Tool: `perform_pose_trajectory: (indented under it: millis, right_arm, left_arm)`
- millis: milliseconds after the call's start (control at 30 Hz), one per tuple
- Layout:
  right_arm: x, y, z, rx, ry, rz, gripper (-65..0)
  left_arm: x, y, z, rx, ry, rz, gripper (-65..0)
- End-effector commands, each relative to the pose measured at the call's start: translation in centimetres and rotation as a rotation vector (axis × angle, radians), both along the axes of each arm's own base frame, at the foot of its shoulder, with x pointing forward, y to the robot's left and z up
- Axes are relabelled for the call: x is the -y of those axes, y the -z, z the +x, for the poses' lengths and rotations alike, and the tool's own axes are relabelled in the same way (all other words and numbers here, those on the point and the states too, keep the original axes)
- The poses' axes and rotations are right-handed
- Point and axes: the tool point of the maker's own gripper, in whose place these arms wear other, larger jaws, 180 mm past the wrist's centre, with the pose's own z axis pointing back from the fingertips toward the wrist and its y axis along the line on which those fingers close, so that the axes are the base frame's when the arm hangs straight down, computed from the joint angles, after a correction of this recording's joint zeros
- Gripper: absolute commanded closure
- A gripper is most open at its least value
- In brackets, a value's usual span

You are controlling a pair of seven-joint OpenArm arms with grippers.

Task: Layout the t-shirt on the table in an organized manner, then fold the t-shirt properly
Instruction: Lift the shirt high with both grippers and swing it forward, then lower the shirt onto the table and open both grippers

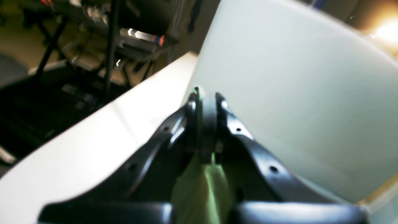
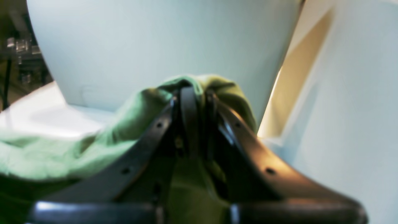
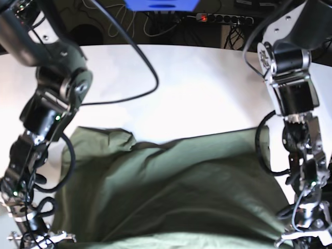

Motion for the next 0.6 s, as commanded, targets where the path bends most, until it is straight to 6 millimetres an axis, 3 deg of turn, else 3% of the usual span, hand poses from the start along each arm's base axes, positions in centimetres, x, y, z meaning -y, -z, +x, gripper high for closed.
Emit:
perform_pose_trajectory:
  millis: [0, 200, 367, 467, 567]
  right_arm:
    - [0.5, -3.5, 0.9, 0.084, 0.0, 0.016, 0.0]
    - [0.4, 0.1, 4.3, -0.072, -0.043, 0.055, 0.0]
    - [-1.4, 2.1, 6.1, -0.176, -0.093, 0.054, -0.1]
    - [-2.6, 3.0, 6.8, -0.233, -0.122, 0.035, -9.7]
    - [-3.4, 4.4, 7.0, -0.284, -0.144, 0.016, -24.8]
  left_arm:
    - [-0.5, -3.0, 0.8, 0.07, -0.012, 0.013, -0.4]
    - [-0.9, 1.0, 3.4, -0.05, -0.015, -0.065, -0.5]
    - [-1.0, 1.9, 3.7, -0.08, -0.014, -0.074, -3.3]
    - [-1.1, 2.0, 3.7, -0.085, -0.012, -0.07, -14.3]
    - [-1.3, 2.0, 3.7, -0.09, -0.017, -0.06, -28.6]
